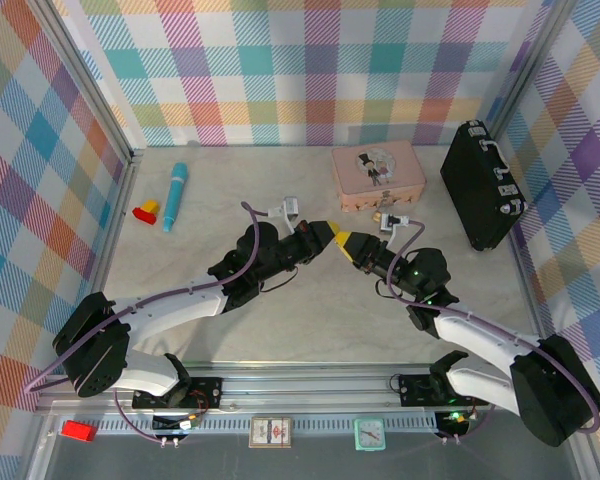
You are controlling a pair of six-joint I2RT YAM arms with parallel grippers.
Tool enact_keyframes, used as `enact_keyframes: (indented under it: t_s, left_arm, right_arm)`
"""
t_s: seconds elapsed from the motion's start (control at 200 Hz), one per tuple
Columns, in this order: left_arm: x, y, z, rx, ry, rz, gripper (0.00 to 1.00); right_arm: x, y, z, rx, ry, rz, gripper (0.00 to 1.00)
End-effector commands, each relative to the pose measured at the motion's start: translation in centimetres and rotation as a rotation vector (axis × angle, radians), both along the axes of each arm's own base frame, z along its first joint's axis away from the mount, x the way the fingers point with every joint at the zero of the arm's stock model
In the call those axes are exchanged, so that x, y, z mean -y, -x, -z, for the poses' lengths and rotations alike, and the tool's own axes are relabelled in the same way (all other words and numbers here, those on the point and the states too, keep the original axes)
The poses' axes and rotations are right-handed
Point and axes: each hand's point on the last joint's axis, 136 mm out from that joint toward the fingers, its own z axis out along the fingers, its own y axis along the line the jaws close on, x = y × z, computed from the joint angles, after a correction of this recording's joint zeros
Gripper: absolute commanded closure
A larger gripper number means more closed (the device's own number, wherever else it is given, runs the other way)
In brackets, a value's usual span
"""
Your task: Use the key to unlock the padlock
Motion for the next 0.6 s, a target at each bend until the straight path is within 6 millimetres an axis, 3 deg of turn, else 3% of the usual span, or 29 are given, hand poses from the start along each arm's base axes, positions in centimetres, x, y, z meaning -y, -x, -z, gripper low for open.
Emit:
enact_keyframes:
  t_s: [0.0,0.15,0.305,0.595]
  left_arm:
    - [1.17,2.45,0.35,-0.003,0.003,0.096,1.0]
    - [1.13,2.48,0.39,-0.003,0.002,0.097,1.0]
    - [1.19,2.57,0.27,0.0,0.008,0.102,1.0]
    - [1.19,2.61,0.29,-0.003,0.007,0.105,1.0]
  right_arm:
    - [0.28,0.47,-1.85,0.065,-0.055,-0.013,0.7]
    - [0.23,0.6,-2.15,0.078,-0.05,-0.018,0.69]
    - [0.35,0.66,-2.1,0.085,-0.049,-0.012,0.75]
    - [0.69,0.64,-2.15,0.094,-0.018,0.001,0.73]
